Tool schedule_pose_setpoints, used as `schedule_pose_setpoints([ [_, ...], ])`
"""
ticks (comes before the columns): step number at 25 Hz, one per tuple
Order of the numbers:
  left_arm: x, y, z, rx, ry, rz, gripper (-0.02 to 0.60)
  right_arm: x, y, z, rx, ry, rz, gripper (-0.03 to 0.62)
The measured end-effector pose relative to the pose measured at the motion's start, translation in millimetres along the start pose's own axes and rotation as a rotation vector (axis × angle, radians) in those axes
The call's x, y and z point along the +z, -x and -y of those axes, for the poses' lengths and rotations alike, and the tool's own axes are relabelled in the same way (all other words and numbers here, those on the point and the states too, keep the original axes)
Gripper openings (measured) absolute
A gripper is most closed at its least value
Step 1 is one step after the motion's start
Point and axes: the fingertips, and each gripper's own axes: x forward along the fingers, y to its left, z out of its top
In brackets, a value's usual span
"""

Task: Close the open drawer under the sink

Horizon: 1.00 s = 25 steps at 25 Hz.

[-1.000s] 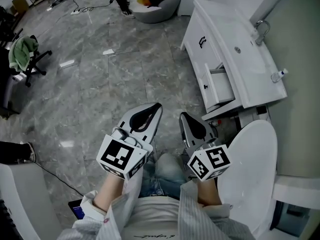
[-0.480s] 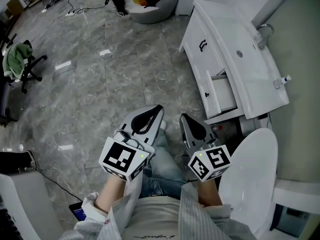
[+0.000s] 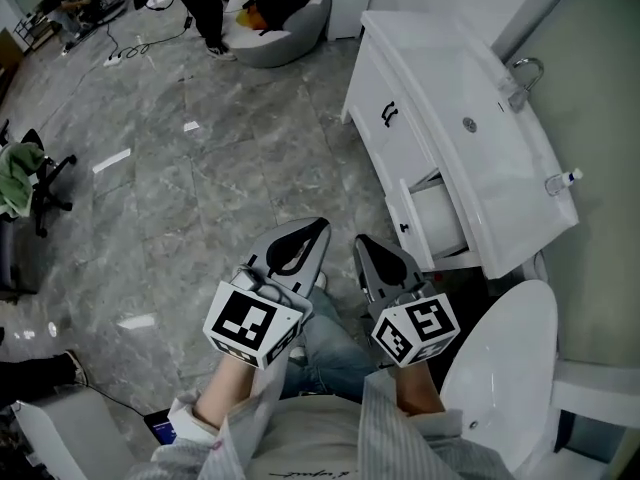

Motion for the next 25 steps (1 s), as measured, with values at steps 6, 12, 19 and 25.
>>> schedule_pose_setpoints([
  [6,19.0,-76.7,-15.6,-0.081,-0.021,-0.015,0.017,27.1,-31.7,58.2,-0.057,-0.016,0.017,0.009],
  [12,22.6,-139.1,-9.9,-0.157,-0.052,-0.042,0.017,37.2,-43.3,113.7,-0.116,-0.060,0.035,0.009],
  [19,27.7,-191.7,5.0,-0.267,-0.075,-0.073,0.017,50.0,-38.2,157.3,-0.208,-0.085,0.059,0.009],
  [25,19.2,-223.7,28.3,-0.402,-0.073,-0.107,0.017,48.2,-20.7,184.7,-0.332,-0.124,0.072,0.009],
])
